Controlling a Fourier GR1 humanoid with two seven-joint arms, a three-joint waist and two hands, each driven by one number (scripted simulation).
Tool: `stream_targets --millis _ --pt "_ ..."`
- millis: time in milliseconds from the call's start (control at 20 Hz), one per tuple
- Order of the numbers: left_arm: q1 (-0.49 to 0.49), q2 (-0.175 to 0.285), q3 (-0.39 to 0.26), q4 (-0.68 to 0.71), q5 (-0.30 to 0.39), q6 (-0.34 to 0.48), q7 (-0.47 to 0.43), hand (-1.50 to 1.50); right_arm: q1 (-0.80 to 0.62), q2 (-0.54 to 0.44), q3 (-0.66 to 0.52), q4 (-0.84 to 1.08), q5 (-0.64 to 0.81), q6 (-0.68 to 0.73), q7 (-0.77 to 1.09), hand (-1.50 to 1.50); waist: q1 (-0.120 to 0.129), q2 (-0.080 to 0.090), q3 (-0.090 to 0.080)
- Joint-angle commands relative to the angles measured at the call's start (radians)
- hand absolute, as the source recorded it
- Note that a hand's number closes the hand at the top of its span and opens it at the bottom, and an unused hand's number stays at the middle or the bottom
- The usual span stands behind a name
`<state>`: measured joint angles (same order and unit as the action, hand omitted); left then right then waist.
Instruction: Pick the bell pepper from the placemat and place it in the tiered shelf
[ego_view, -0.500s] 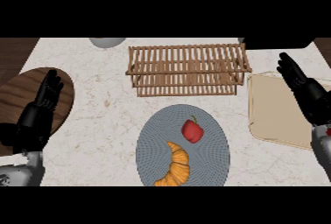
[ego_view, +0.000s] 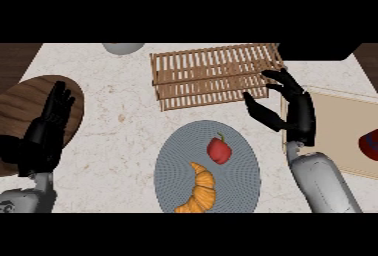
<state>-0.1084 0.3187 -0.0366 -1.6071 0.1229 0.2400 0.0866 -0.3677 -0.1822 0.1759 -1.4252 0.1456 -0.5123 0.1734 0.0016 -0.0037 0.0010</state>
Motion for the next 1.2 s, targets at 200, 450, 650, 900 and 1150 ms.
stream_targets --millis 200,450,650,900,1150 --pt "-0.002 -0.048 0.006 0.002 -0.011 0.023 0.028 0.0 0.086 0.116 0.238 -0.251 0.22 -0.093 0.143 -1.5 -0.01 0.0 -0.002" --pt "0.044 -0.038 -0.01 -0.066 -0.025 0.033 0.05 0.0 -0.013 -0.039 0.309 -0.279 0.329 0.159 0.491 -1.5 -0.009 -0.009 -0.006" --pt "0.014 -0.047 0.003 -0.022 -0.01 0.021 0.03 0.0 -0.136 -0.016 0.41 -0.278 0.396 0.339 0.754 -1.5 -0.01 -0.008 -0.009" --pt "0.016 -0.05 -0.019 -0.015 -0.015 0.005 0.036 0.0 -0.294 0.001 0.505 -0.127 0.529 0.545 0.987 -1.5 0.017 -0.001 -0.009" --pt "-0.001 -0.032 0.012 -0.014 -0.001 -0.006 0.036 0.0 -0.39 0.117 0.515 -0.044 0.548 0.692 1.207 -1.5 0.012 -0.001 -0.006"
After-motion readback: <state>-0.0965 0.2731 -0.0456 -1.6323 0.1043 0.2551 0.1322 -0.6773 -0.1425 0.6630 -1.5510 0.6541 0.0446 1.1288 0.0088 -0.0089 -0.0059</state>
